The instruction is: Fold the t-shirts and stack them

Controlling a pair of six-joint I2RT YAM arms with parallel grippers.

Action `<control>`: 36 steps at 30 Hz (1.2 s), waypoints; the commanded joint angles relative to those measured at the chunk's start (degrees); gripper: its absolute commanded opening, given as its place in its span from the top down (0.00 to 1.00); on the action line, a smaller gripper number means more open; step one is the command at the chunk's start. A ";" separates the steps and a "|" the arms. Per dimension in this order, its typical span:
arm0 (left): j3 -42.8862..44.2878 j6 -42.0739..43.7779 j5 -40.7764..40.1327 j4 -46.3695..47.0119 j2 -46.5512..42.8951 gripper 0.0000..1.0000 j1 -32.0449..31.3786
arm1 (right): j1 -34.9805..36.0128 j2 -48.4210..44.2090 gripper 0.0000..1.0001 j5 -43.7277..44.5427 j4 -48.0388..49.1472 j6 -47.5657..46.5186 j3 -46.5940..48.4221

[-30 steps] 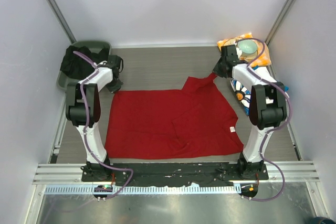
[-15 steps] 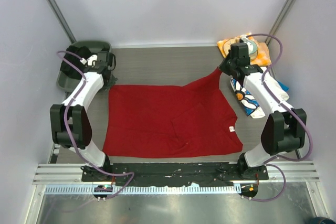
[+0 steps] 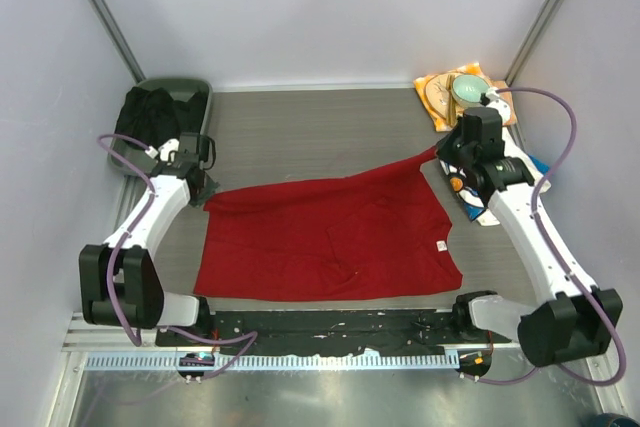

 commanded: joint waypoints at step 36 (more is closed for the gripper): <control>-19.98 -8.35 3.10 0.79 -26.90 0.99 -1.57 | 1.77 -32.80 0.99 -5.57 -26.47 4.34 -16.11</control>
